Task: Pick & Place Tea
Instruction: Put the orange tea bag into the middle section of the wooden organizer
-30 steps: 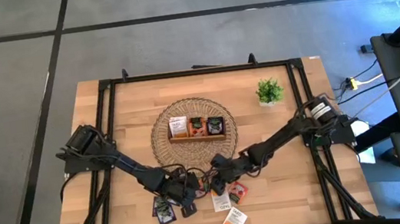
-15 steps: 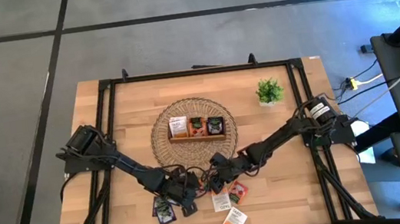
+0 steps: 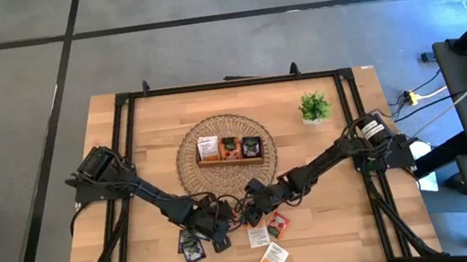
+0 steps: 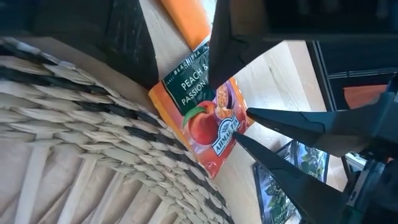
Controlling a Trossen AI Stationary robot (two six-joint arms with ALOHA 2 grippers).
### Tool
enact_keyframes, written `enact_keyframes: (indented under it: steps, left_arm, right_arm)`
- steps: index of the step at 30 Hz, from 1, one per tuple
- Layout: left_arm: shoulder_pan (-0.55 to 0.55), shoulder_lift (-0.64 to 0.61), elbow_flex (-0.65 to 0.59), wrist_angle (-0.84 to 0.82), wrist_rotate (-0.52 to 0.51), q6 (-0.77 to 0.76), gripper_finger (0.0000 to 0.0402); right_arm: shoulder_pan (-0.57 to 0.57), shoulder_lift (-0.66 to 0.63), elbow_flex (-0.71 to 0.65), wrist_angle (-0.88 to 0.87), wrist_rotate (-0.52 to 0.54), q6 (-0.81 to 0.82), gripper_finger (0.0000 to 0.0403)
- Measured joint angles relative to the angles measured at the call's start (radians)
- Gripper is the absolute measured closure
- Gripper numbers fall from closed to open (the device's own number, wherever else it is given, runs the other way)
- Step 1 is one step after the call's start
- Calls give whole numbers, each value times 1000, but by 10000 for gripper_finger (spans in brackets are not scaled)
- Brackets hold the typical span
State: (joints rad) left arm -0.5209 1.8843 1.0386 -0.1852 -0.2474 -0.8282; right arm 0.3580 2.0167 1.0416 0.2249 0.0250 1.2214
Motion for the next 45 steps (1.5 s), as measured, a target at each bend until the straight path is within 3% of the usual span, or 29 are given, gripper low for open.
enact_keyframes:
  steps: [17,28,30,33,39,45]
  left_arm:
    - [0,1,0,2,-24,-15,316]
    - [-2,-94,4,-18,18,5,316]
    - [-2,-130,4,-32,12,20,315]
    - [-2,-194,5,-68,10,79,315]
    - [4,-359,6,-186,89,179,315]
    - [4,-549,6,-333,83,179,315]
  right_arm:
    - [0,2,-2,0,33,-140,392]
    - [-1,-115,-2,-75,-40,-278,400]
    - [-17,-166,5,-159,-42,-341,400]
    - [-61,-255,67,-416,-45,-486,401]
    - [-190,-332,373,-985,17,-824,401]
    - [-352,-275,630,-1196,38,-1050,402]
